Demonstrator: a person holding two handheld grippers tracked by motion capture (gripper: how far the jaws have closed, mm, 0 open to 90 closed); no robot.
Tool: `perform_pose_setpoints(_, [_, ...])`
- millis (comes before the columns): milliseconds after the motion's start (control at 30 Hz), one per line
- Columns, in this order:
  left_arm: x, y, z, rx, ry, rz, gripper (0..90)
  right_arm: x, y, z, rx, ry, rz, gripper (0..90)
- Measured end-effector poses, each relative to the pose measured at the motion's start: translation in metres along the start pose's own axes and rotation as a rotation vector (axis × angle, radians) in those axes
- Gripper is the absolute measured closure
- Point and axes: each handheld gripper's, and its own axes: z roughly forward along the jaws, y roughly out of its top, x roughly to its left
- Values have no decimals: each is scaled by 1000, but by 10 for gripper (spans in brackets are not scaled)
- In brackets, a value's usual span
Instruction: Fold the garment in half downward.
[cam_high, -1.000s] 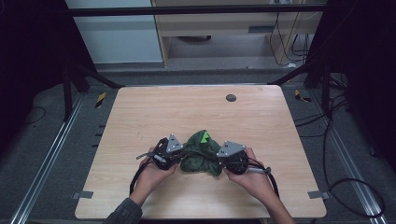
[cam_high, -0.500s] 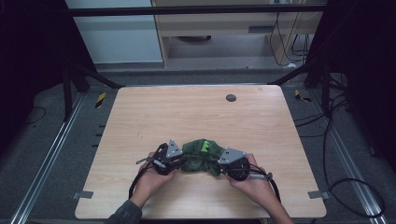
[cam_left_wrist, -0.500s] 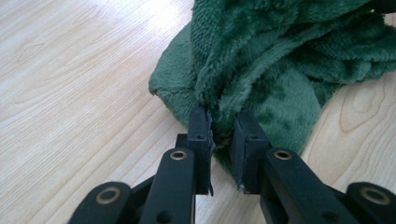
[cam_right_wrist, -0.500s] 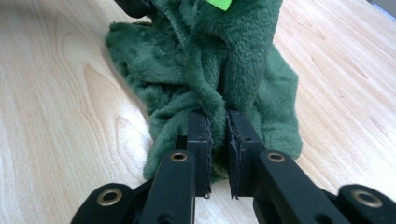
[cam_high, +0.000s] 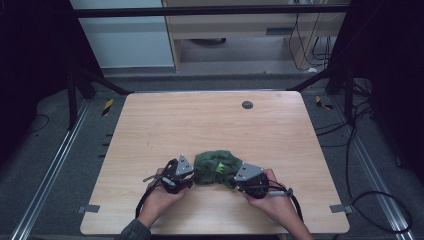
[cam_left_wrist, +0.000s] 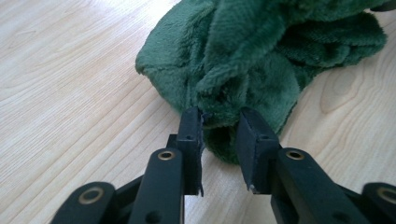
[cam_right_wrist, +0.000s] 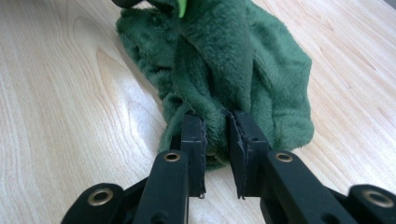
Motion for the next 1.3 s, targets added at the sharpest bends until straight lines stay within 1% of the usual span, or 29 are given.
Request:
perform_pose_setpoints(67, [0,0,-4,0,2,4,697,1,-2,0,4,0,-1,755])
perform_pose_setpoints(233, [0,1,-13,-15,4,-4,673,2,-4,-2,13,-2,-8,724])
perform_pose_setpoints(333, [3,0,-17,-29,11,-24,672,4,-6,-4,17,-1,-8,701])
perform_pose_setpoints(433, [6,0,-19,-47,21,-35,673,5,-7,-6,18,-4,-9,674])
perform_pose_setpoints(500, [6,1,-18,-76,26,-54,666,6,-7,-8,20,-7,-6,639])
perform_pose_setpoints(667, [5,7,-12,-116,26,-79,627,6,-8,-10,31,-10,-8,576])
perform_pose_setpoints(800, [2,11,-3,-109,18,-66,619,4,-8,-13,29,-28,7,516])
perform_pose_setpoints(933, [-4,8,2,-79,7,-43,619,0,-9,-17,28,-50,30,459])
perform_pose_setpoints(967, [-6,7,3,-66,6,-32,618,-1,-9,-18,28,-53,33,445])
perform_pose_setpoints(1033, [-8,4,4,-50,5,-21,611,-3,-10,-20,21,-73,40,383])
perform_pose_setpoints(1067, [-9,3,3,-48,4,-22,606,-4,-10,-20,21,-75,47,357])
perform_pose_setpoints(1133, [-8,2,1,-48,11,-25,577,-8,-11,-21,25,-81,80,261])
perform_pose_setpoints(1167, [-6,2,-1,-50,16,-32,563,-9,-11,-21,30,-87,90,230])
perform_pose_setpoints(1200, [-4,2,-3,-53,20,-38,537,-12,-12,-21,32,-105,104,179])
perform_pose_setpoints(1233, [-2,3,-4,-53,25,-40,513,-14,-13,-20,40,-116,117,152])
perform_pose_setpoints(1300, [2,3,-7,-50,31,-59,444,-18,-14,-19,60,-123,151,109])
